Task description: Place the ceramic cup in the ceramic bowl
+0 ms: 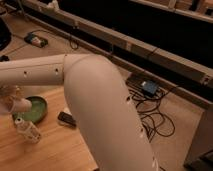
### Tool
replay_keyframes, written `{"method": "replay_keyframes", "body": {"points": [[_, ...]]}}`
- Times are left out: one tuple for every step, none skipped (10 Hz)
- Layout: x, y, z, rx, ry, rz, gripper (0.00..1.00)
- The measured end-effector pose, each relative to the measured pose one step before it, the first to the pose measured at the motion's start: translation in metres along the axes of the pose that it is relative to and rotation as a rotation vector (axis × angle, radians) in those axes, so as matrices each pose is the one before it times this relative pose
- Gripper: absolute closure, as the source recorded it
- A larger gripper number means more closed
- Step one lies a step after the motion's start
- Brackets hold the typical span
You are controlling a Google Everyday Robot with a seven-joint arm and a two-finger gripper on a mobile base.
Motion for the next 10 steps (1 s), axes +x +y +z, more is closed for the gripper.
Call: {"method": "replay_keyframes", "body": {"points": [[-0.00057, -0.00246, 0.00021, -0.0024, -0.00087, 0.0055, 1.0], [-0.00202, -0.00182, 0.00189, -0.00398, 0.00109, -0.00159, 1.0], [-0.00333, -0.00197, 0.00221, -0.00925, -0.00069, -0.00325, 1.0], [-0.00535, -0.00303, 0.00676, -0.01848, 0.00225, -0.00482, 1.0], [-0.00574, -0.00051, 0.00669, -0.02359, 0.00007, -0.00714, 1.0], [-0.00447, -0.00164, 0.00484, -0.01426, -0.0017, -0.0056, 1.0], [-0.00418, -0.00275, 0.00287, -0.00936, -0.00277, -0.00327, 1.0], [-0.00323, -0.00266, 0.00172, -0.00806, -0.00263, -0.0054, 1.0], [-0.00136, -0.00162, 0.00249, -0.00435, -0.00006, -0.00461, 1.0], [-0.00223, 0.00056, 0.00137, -0.00657, -0.00425, -0.00487, 1.0]]}}
